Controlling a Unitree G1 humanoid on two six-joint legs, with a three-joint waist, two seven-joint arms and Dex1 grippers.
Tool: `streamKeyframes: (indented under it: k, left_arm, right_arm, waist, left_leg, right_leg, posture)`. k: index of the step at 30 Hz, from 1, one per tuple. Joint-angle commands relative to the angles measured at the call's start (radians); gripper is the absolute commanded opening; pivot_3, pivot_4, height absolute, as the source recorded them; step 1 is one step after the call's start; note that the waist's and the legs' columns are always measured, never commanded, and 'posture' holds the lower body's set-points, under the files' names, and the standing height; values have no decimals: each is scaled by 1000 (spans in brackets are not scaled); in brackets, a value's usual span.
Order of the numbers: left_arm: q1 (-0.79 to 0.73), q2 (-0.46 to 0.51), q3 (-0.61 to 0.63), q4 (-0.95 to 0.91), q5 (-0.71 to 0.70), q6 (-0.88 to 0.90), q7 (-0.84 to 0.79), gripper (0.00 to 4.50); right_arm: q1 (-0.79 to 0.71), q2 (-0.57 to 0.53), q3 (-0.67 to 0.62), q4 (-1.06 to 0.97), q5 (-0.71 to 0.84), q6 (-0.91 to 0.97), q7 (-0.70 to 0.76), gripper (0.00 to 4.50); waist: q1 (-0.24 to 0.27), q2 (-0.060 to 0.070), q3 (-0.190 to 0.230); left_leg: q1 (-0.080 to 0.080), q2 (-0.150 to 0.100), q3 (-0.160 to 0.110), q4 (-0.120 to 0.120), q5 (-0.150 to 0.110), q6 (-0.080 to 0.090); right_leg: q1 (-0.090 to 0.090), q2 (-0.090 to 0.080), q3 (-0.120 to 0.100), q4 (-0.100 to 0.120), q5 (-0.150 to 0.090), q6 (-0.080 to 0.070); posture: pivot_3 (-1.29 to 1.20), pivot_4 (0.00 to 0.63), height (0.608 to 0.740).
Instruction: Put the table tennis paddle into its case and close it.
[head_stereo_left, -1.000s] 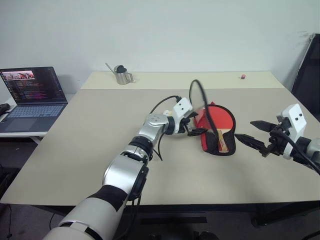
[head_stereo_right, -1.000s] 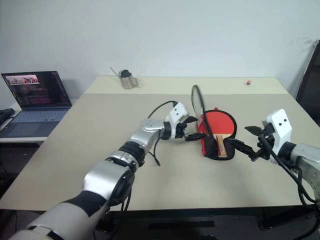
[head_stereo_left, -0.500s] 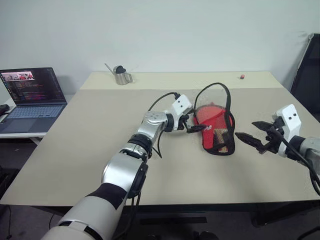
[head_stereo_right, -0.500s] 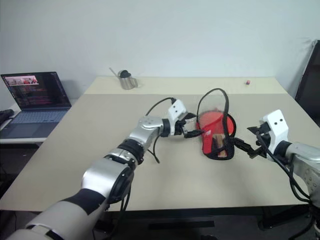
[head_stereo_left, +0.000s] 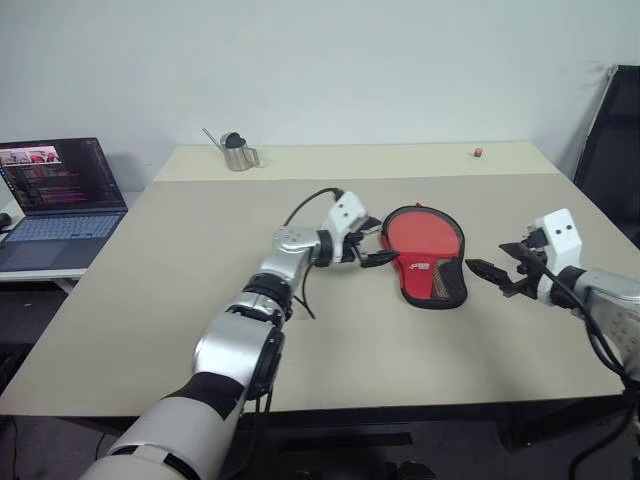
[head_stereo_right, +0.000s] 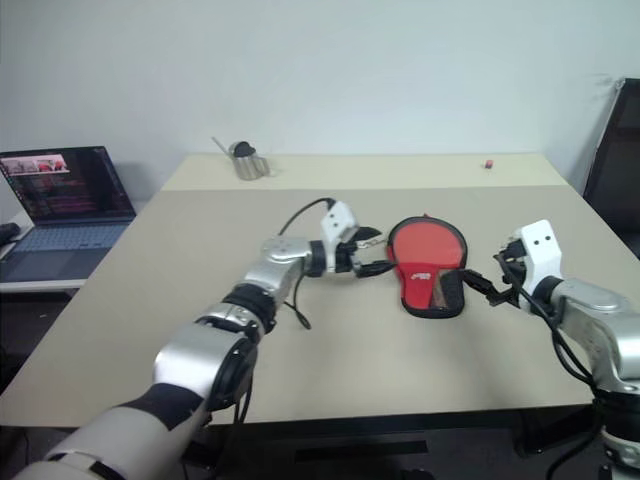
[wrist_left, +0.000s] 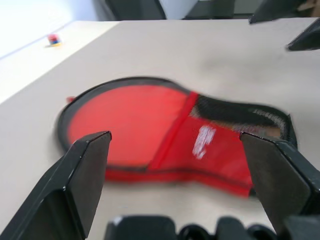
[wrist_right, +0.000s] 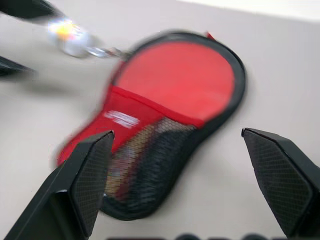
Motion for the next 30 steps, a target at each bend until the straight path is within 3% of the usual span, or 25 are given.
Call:
streamKeyframes:
  k: [1,10,17,30]
  left_arm:
    - [32,70,42,-119,-54,-10,-60,4500]
    - [219,192,75,-551,-181,199,-134,4500]
    - [321,229,65,-822,-233,347,-99,4500]
    - [353,246,48,-913,-258,413,-63,4500]
  right_arm:
    - [-94,39,54,118,-73,-69,-21,4460]
    - [-282,147,198,506,-239,-240,9,4460]
    - [-383,173,214,798,-324,-350,23,4460]
    - [-358,184,219,778,-301,-204,192,4460]
  waist:
    - [-2,0,0]
    - [0,0,0]
    - [0,0,0]
    - [-14,1,-1]
  left_leg:
    - [0,0,0,0,0,0]
    - [-3,0,0,1,0,-1]
    - [-4,0,-1,2,0,-1]
    - [-1,0,0,2,0,-1]
  right_leg:
    - [0,0,0,0,0,0]
    - [-3,-1,0,-1,0,0]
    - [-3,-1,0,-1,0,0]
    - [-1,-1,1,0,0,0]
  posture:
    - [0,150,740]
    - [0,150,740]
    - [0,150,740]
    - [0,150,740]
